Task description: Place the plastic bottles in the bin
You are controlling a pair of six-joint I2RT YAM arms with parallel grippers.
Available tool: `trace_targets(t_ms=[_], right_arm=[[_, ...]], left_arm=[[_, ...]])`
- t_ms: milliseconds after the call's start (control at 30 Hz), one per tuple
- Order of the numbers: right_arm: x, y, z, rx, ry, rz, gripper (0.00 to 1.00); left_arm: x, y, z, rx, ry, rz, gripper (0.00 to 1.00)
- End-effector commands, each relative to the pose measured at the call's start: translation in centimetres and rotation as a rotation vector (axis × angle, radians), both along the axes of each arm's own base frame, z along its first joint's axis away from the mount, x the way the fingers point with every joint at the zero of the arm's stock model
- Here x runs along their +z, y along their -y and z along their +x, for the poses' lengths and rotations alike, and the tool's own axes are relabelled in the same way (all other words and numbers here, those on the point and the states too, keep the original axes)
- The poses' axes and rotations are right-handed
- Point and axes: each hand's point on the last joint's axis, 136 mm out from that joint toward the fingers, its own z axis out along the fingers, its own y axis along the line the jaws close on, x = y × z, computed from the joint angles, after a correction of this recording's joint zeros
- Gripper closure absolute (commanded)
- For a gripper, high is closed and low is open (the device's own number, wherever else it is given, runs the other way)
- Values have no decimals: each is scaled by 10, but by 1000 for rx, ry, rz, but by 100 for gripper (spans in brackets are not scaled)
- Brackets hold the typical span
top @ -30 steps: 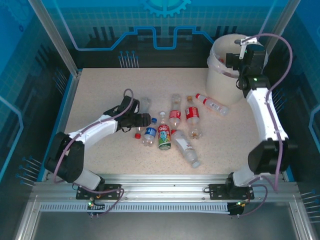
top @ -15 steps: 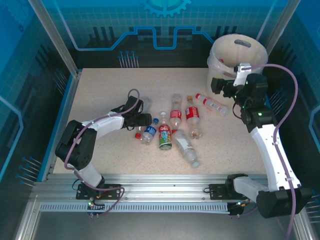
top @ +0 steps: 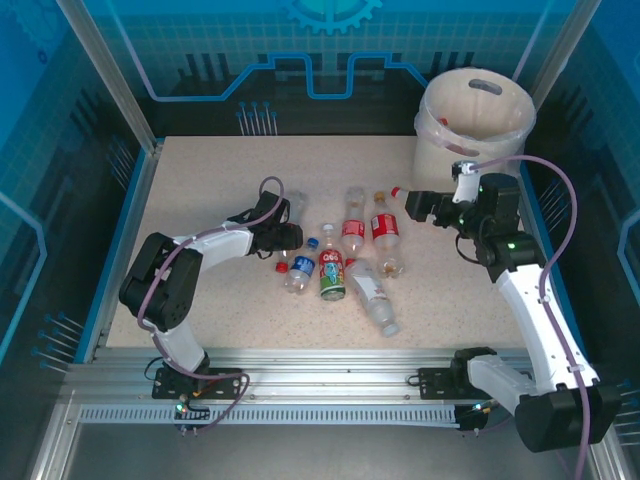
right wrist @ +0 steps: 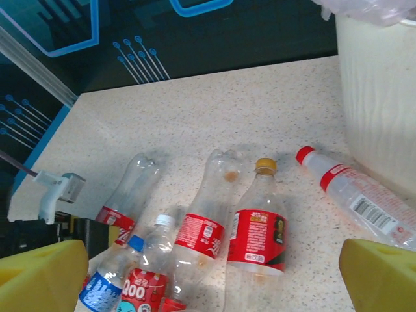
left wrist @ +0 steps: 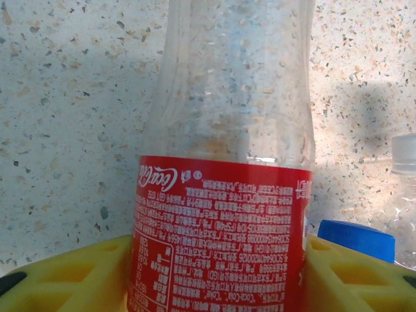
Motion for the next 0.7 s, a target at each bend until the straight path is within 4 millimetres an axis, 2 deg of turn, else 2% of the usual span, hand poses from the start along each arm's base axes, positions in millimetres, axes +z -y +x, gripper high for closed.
trace_targets(t_ms=[0, 200, 333, 433, 667], right_arm=[[6, -19, -2, 71, -3, 59, 0], [11, -42, -2, 142, -5, 92, 0], [10, -62, 3, 191, -10, 111, 0], [9, -79, 9, 231, -17, 143, 0], [6, -127, 17, 352, -45, 223, 0]], left_arm=[[6, -9, -1, -5, -6, 47, 44], [57, -4, 6, -44, 96, 22, 43], [95, 9, 2, -94, 155, -64, 42], [115, 25, -6, -144, 185, -135, 42], [153, 83, -36, -326, 280, -280, 41]])
